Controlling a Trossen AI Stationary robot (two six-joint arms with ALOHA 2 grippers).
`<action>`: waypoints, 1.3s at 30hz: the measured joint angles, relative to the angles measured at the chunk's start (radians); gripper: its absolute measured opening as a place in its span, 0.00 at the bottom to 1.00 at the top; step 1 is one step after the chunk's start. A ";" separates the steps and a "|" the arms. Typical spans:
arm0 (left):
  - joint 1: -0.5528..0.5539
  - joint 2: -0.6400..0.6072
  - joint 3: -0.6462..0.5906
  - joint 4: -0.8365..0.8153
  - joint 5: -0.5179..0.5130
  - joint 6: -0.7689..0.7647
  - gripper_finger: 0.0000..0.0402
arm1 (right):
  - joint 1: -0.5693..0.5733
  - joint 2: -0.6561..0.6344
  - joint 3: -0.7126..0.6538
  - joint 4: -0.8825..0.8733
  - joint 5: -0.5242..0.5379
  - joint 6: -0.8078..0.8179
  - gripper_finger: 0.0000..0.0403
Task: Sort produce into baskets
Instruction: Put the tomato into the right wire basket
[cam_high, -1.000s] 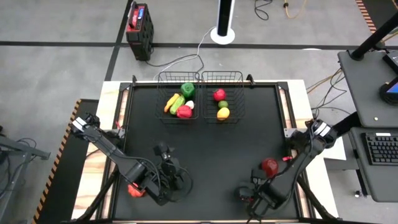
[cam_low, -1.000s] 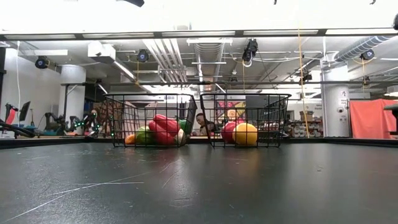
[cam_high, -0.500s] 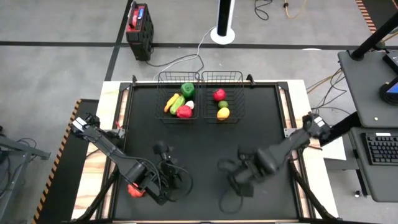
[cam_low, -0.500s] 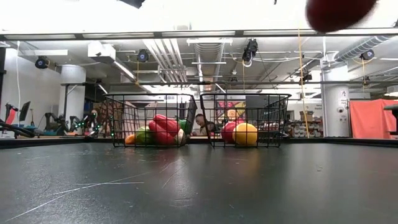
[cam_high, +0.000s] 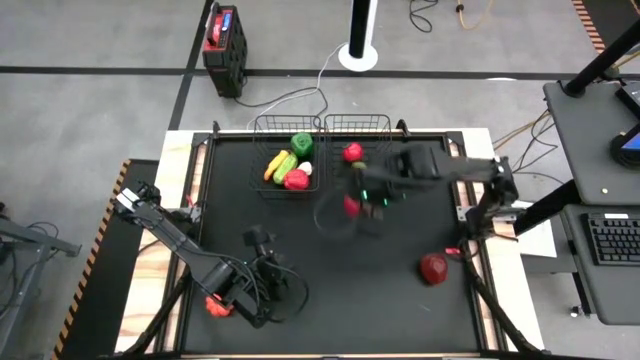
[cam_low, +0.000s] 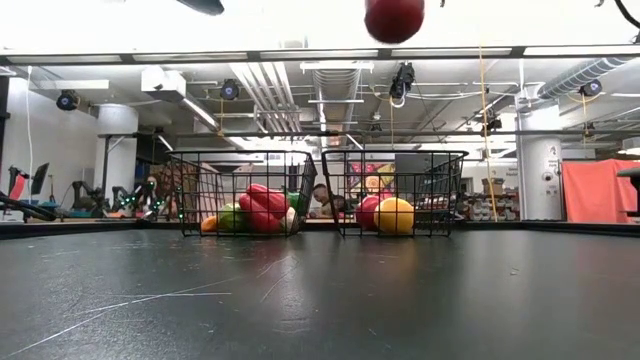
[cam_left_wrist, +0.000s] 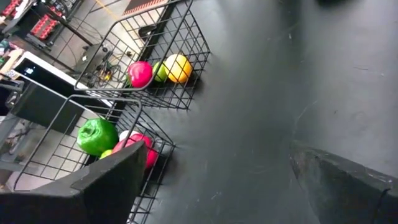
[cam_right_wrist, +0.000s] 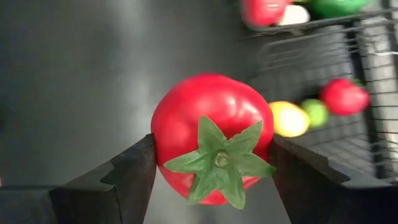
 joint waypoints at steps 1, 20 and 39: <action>0.000 0.000 0.000 -0.005 0.000 -0.003 0.93 | -0.036 0.000 0.002 -0.001 -0.001 -0.028 0.67; 0.000 -0.001 0.000 -0.190 -0.008 -0.204 0.93 | -0.546 0.147 -0.008 0.020 -0.064 -0.408 0.68; 0.000 -0.001 0.000 -0.192 -0.008 -0.222 0.93 | -0.701 0.281 -0.034 0.129 -0.052 -0.437 0.70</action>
